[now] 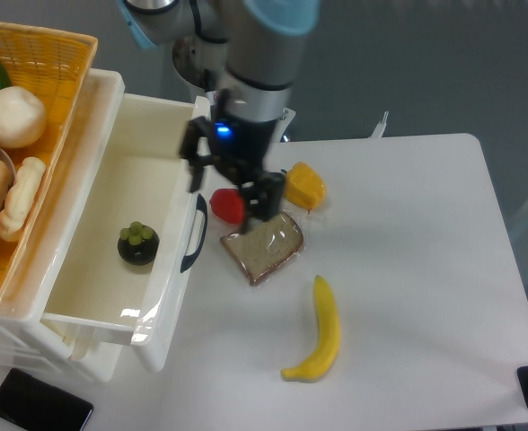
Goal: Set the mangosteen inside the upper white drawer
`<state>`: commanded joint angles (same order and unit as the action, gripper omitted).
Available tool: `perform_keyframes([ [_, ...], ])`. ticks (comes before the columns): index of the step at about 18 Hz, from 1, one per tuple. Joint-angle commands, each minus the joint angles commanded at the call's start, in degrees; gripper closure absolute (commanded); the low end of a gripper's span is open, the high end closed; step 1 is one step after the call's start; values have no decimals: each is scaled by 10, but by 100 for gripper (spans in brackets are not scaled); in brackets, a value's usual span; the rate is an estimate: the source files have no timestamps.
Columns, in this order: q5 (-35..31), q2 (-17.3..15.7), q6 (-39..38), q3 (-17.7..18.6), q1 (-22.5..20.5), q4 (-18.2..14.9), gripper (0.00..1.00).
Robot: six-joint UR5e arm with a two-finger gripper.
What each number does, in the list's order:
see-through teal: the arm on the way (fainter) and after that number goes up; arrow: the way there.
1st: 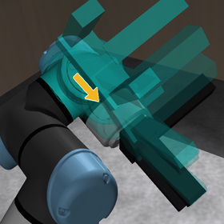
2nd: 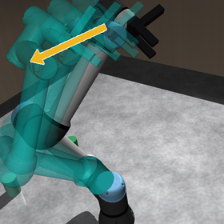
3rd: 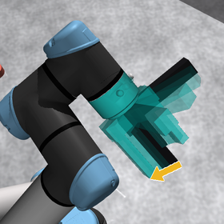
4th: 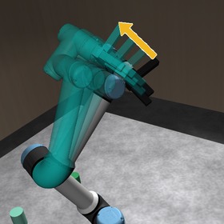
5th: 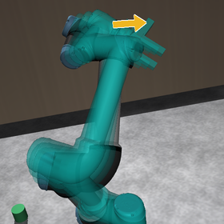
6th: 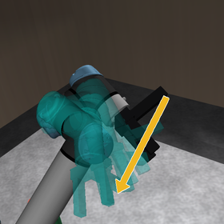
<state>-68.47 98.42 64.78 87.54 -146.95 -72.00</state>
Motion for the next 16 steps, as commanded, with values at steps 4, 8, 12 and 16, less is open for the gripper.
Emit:
perform_keyframes([
  [4, -110, 47, 4, 0, -11, 22, 0],
  [8, -144, 95, 15, -10, -26, 23, 0],
  [12, -173, 110, 68, -12, -25, 19, 0],
  [16, -174, 123, 70, -13, -24, 21, 0],
])
